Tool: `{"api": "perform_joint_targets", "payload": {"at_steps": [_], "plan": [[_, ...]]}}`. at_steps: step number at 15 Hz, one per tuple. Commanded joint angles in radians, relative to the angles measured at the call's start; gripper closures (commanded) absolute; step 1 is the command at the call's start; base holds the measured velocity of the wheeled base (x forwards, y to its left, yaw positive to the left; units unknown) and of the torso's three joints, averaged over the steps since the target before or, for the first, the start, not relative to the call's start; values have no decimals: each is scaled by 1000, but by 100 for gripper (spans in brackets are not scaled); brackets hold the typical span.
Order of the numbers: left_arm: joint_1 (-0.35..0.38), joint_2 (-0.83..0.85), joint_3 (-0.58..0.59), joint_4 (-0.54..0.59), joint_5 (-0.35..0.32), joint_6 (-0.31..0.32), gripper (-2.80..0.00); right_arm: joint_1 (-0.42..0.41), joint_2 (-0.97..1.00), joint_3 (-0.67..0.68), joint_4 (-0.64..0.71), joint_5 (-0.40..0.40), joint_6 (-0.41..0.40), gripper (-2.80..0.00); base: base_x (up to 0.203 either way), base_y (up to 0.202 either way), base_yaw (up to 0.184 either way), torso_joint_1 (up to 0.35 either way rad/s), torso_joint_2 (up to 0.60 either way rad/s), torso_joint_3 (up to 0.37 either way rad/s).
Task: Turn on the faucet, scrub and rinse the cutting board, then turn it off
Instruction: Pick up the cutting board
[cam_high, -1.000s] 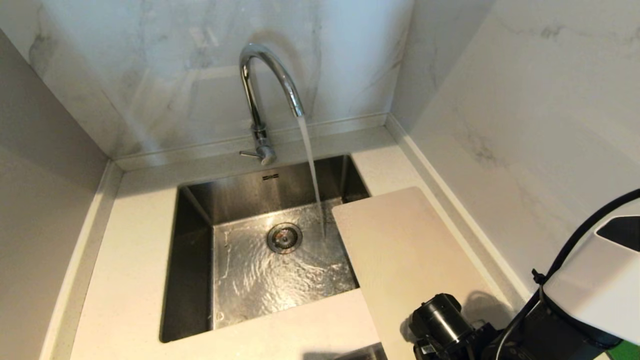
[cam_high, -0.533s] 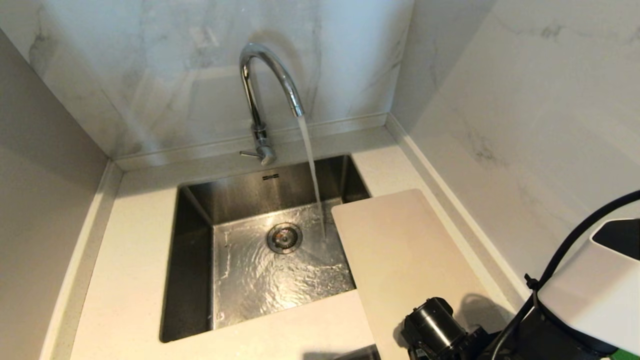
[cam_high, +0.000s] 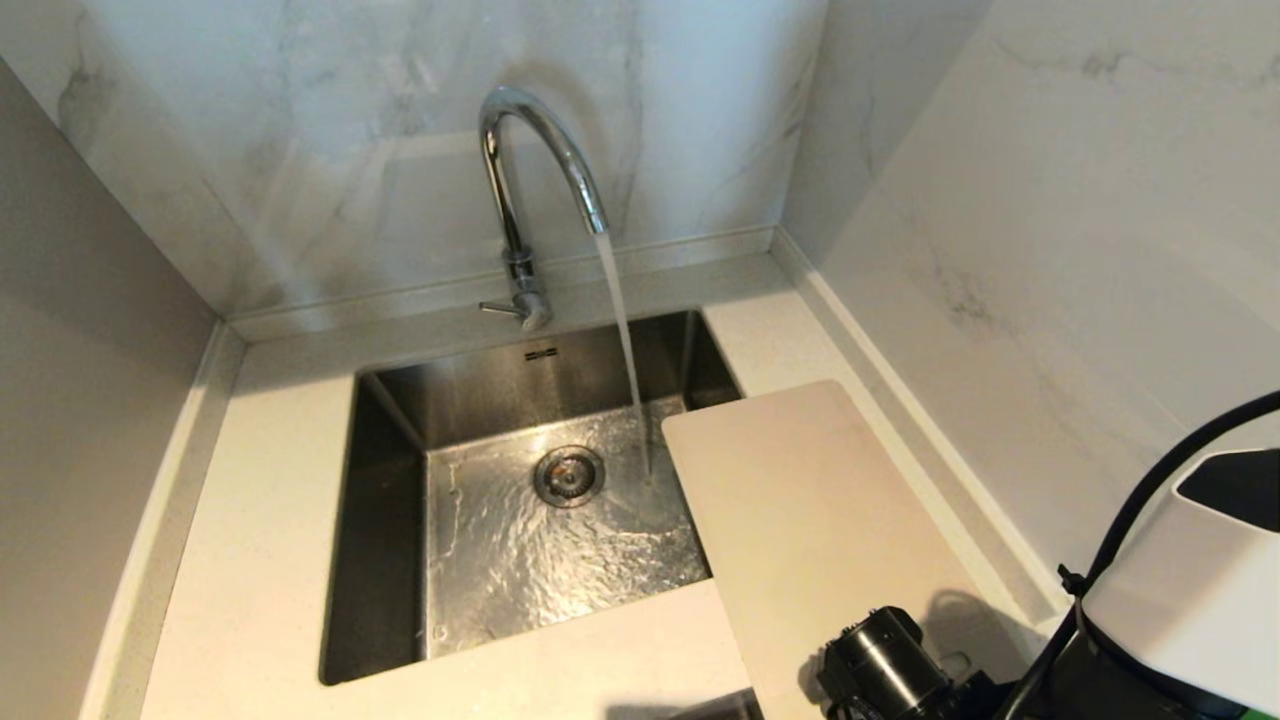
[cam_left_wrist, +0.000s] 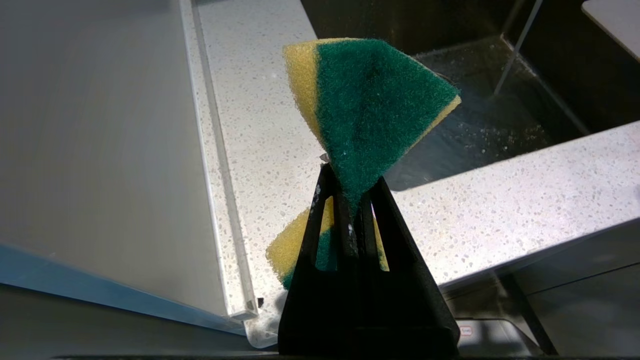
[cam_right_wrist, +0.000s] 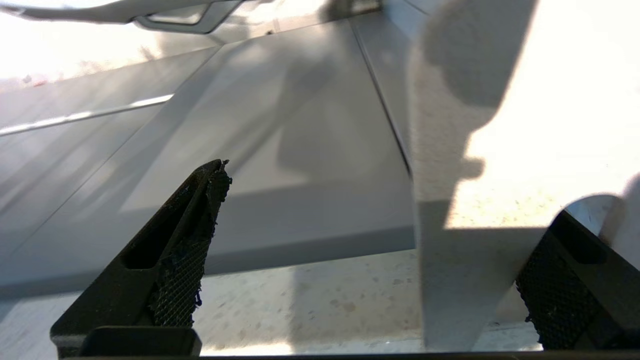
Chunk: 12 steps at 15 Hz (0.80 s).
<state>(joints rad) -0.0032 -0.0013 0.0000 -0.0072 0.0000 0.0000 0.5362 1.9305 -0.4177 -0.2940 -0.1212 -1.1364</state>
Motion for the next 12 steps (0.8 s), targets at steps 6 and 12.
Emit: {"api": "perform_joint_targets", "payload": {"at_steps": [6,12], "plan": [[0,-1,1,0,0,0,0,-12,40,49,-90,2,-9,-280,0,0,0,0,0,0],[0,-2,1,0,0,0,0,-12,78,52,-93,3,-13,-280,0,0,0,0,0,0]]}}
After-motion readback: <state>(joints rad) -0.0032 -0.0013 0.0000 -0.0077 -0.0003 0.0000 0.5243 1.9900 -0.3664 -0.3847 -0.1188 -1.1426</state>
